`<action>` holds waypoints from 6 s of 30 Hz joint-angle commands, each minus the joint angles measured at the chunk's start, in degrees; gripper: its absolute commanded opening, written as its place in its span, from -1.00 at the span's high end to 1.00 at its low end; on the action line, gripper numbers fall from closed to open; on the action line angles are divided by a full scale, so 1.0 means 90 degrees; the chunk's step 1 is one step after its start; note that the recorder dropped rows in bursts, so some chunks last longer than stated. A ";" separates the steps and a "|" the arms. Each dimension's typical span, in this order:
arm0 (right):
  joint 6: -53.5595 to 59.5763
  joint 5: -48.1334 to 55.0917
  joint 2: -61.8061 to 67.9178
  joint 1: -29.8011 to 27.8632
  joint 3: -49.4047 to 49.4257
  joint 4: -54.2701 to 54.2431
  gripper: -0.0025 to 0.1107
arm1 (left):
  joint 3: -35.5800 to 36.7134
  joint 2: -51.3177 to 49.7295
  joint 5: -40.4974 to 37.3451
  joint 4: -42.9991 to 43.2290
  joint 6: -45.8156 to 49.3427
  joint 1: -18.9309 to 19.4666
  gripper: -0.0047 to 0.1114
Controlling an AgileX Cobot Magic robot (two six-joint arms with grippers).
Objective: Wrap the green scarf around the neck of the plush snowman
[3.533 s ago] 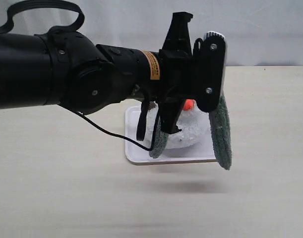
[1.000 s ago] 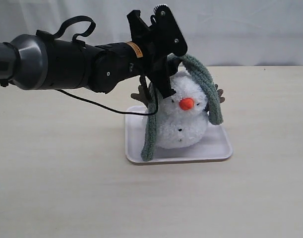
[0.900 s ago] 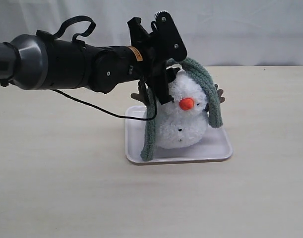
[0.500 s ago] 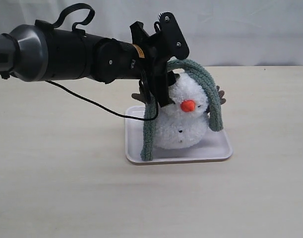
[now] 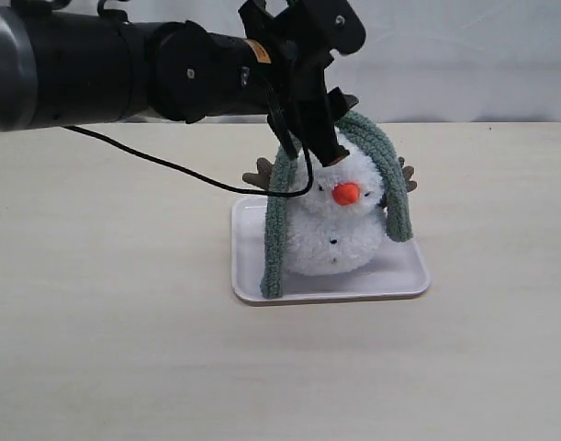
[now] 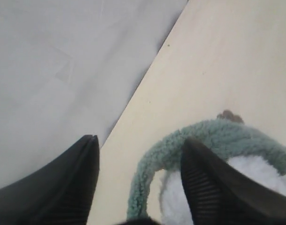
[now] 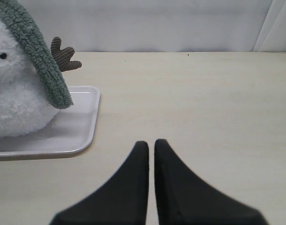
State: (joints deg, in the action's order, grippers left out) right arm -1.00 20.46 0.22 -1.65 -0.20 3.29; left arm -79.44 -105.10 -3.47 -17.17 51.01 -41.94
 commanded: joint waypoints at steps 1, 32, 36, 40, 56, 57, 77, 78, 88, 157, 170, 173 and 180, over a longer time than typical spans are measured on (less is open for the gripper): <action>0.0036 -0.0047 -0.0025 -0.0028 0.0022 0.0018 0.88 | -0.0034 0.0175 -0.0187 -0.0380 -0.0064 -0.0234 0.11; 0.0036 -0.0047 -0.0025 -0.0028 0.0022 0.0018 0.88 | 0.1092 0.1660 -0.0431 0.2643 -0.4563 -0.0065 0.92; 0.0036 -0.0047 -0.0025 -0.0028 0.0022 0.0018 0.88 | 0.1890 0.2078 0.0766 0.2622 -0.5269 0.0390 0.92; 0.0064 -0.0047 -0.0025 -0.0028 0.0022 0.0143 0.88 | 0.2647 0.2312 0.1741 0.2651 -0.5357 0.0522 0.92; 0.0177 -0.3678 -0.0025 -0.0028 0.0022 0.0183 0.88 | 0.3779 0.2338 0.3222 0.2785 -0.5038 0.0558 0.92; 0.0111 -0.4147 -0.0025 -0.0028 0.0022 0.0158 0.88 | 0.3779 0.2326 0.3123 0.2785 -0.5037 0.0627 0.92; -0.2769 -0.2022 0.5072 -0.0017 -0.4920 0.1186 0.73 | 0.3789 0.2066 0.2774 0.3298 -0.5604 0.1562 0.92; -0.2718 -0.1644 0.5438 -0.0017 -0.5199 0.1204 0.66 | 0.3789 0.2066 0.2774 0.3386 -0.5604 0.1562 0.92; 0.4693 0.3161 0.9034 -0.0017 -0.8301 -0.5191 0.26 | 0.3789 0.2066 0.2785 0.3853 -0.5668 0.1562 0.92; 0.3544 0.3348 1.0627 0.1243 -0.8642 -0.2328 0.14 | 0.3789 0.2066 0.2822 0.3853 -0.5668 0.1562 0.92; 0.4189 0.1634 1.0910 0.1243 -0.7338 -0.2823 0.14 | 0.3789 0.2066 0.2778 0.3853 -0.5668 0.1562 0.92; 0.4595 0.1441 1.1104 0.1243 -0.7271 -0.3338 0.14 | 0.3789 0.2066 0.2778 0.3853 -0.5668 0.1562 0.92; 0.4657 0.1163 1.1269 0.1243 -0.7271 -0.3671 0.48 | 0.3789 0.2066 0.2778 0.3853 -0.5668 0.1562 0.92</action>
State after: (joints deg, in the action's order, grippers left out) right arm 39.91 32.00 101.61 9.46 -65.88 -28.92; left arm -45.47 -86.34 21.31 17.52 0.33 -27.99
